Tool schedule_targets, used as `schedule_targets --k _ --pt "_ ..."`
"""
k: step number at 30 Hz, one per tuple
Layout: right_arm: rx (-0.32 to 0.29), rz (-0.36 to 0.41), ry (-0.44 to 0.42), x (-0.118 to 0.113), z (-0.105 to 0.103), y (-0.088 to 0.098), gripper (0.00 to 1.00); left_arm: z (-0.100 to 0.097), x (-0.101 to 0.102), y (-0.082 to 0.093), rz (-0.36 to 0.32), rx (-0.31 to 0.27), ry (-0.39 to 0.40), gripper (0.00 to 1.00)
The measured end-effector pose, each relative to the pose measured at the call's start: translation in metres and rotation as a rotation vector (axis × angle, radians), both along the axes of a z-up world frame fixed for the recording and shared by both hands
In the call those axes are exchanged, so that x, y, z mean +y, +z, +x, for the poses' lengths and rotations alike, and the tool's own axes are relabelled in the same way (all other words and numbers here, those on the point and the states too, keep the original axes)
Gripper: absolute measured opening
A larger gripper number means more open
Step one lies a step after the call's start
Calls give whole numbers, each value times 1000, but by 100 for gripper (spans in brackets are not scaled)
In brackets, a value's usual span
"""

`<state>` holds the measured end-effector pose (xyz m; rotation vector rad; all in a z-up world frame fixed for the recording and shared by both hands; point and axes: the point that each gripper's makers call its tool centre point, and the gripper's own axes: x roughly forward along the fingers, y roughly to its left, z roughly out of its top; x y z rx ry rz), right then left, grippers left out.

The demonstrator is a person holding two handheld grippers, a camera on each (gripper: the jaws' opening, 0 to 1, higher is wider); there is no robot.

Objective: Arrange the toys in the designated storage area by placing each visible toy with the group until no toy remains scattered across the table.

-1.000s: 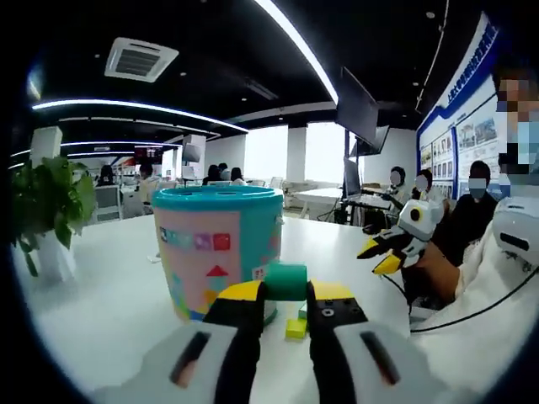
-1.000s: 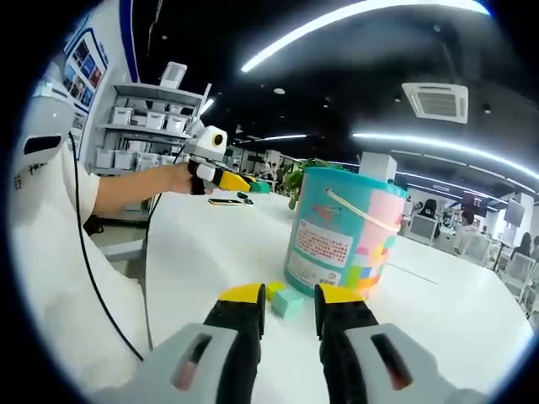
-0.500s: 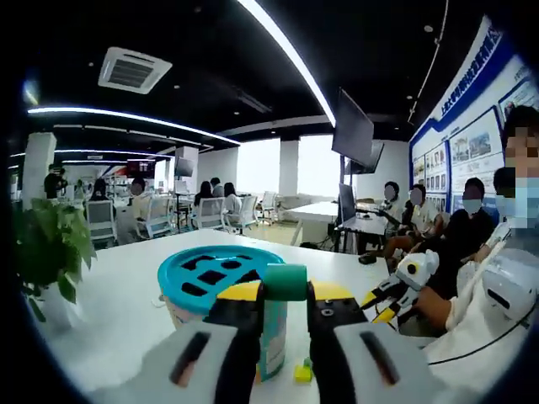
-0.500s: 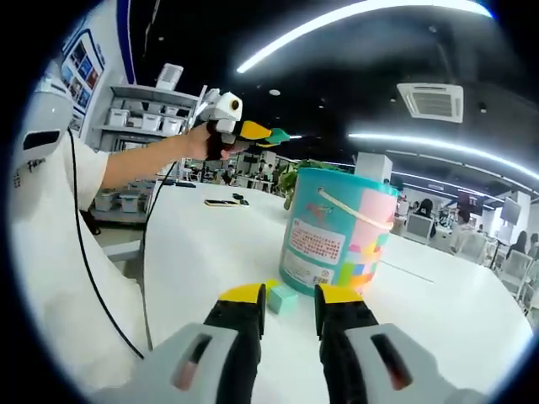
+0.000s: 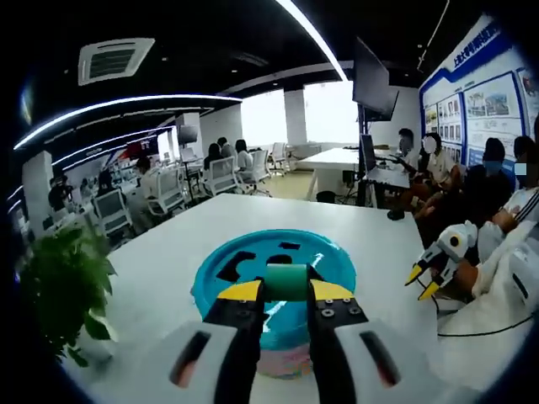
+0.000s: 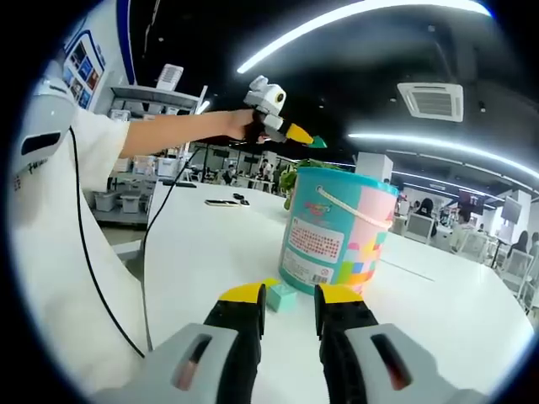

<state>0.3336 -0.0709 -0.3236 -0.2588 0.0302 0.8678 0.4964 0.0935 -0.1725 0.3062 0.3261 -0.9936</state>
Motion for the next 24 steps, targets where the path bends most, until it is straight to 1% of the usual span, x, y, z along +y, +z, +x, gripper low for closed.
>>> schedule_targets --k 2,3,4,6,7,9,11,14,15,17,18,19,21,22,24 --pt "2 2 -6 -2 1 0 23 3 -7 -3 79 -32 -46 20" --pt "2 3 -8 -2 1 -1 23 7 -9 -6 113 -43 -54 20" --pt "2 3 -8 -3 1 -1 23 10 -7 -10 150 -43 -42 20" --pt "1 4 -7 -3 0 -1 23 16 -10 -16 151 -35 -51 20" --pt "1 6 -5 -2 0 -1 23 19 -8 -26 190 -20 -61 20" --pt "9 8 -3 -1 0 -4 23 24 -7 -36 220 -4 -67 20" --pt "17 5 6 2 -1 -7 23 27 -7 -40 227 -6 -73 20" --pt "19 8 19 6 -3 -8 23 37 -4 -44 235 8 -67 20" --pt "19 7 20 6 -3 -8 23 38 -3 -46 245 11 -80 20" --pt "16 7 23 7 -5 -8 23 36 -5 -51 244 36 -103 20" --pt "16 8 26 8 -5 -7 23 36 -6 -48 225 36 -117 20" --pt "16 7 27 8 -6 -7 23 37 -6 -50 237 27 -133 20" --pt "16 6 26 7 -5 -7 23 38 -7 -49 231 17 -141 20" --pt "17 6 25 7 -5 -8 23 36 -10 -49 224 18 -157 20" --pt "18 4 23 7 -4 -8 23 35 -15 -49 227 19 -165 20"
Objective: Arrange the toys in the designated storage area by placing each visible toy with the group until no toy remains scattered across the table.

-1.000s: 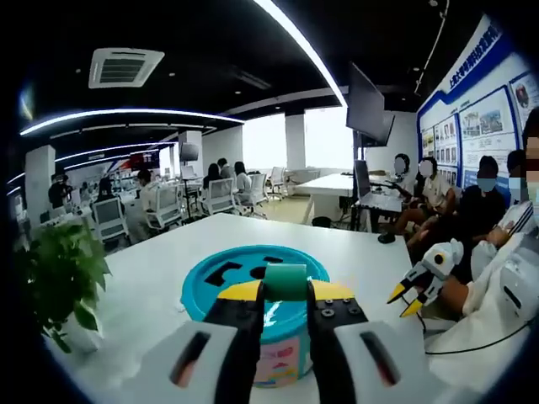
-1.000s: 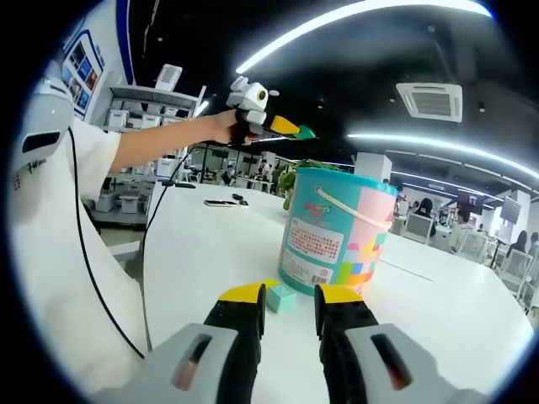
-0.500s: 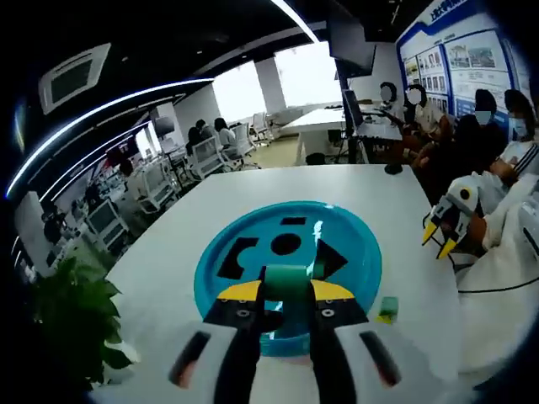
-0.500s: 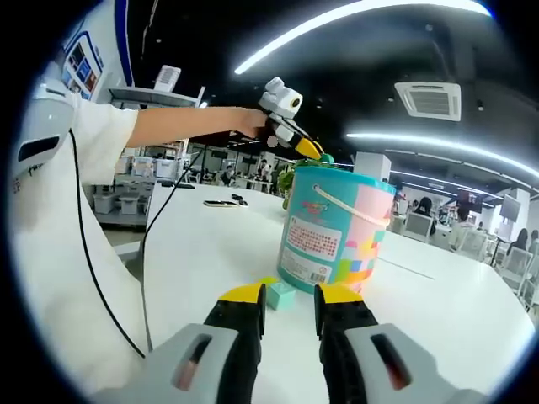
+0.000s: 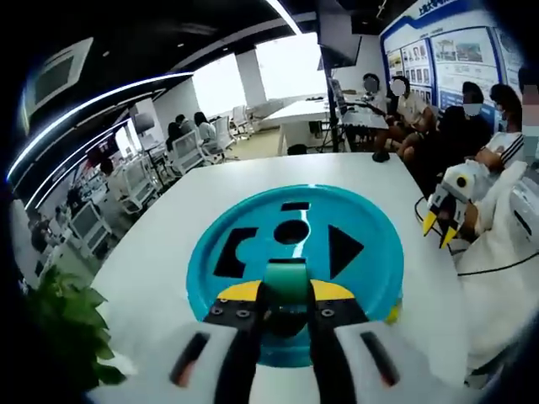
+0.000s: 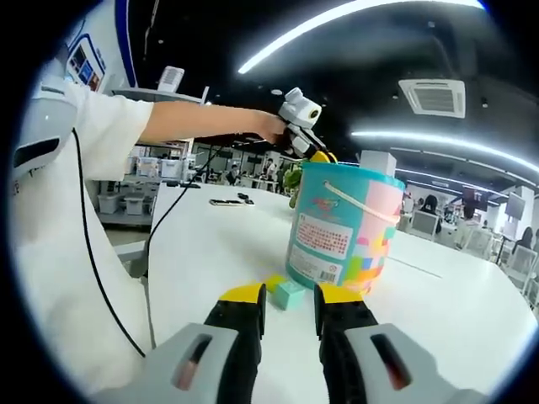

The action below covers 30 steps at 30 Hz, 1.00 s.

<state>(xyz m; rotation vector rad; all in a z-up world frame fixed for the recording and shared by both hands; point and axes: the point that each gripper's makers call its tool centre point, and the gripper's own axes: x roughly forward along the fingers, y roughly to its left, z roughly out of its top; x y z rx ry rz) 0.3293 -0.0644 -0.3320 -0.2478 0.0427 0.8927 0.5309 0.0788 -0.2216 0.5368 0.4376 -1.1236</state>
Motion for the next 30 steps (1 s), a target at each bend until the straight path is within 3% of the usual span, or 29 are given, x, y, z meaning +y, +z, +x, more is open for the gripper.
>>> schedule_targets --k 4,5,6,8,10,14,15,16,17,18,23,26,30 --pt "-2 -6 4 1 0 1 23 2 -1 -1 19 14 -8 20" --pt "-4 -7 8 2 0 2 23 1 2 -2 40 64 25 20" --pt "-5 -7 9 2 0 2 23 1 3 -2 46 76 35 20" --pt "-13 0 13 2 1 6 23 2 4 -1 100 33 -11 20" --pt "-9 18 13 2 0 8 23 2 5 -2 109 74 6 20" --pt "-20 19 16 4 -5 9 23 4 -3 -1 104 83 -39 20" --pt "-21 19 22 4 -6 9 23 4 -3 -4 119 110 -36 20" --pt "-22 16 28 5 -8 9 23 3 -1 -5 118 179 26 20" --pt "-24 13 34 5 -8 9 23 4 -3 -4 141 130 -15 20" --pt "-25 10 35 4 -7 8 23 1 -5 -5 158 121 -25 20" --pt "-12 33 -6 -7 5 8 22 3 -7 -6 163 166 -27 20" --pt "-6 36 -12 -7 7 8 22 6 -10 -4 149 154 -44 20" --pt "-3 32 -14 -5 8 5 22 6 -11 -2 132 148 -19 29"
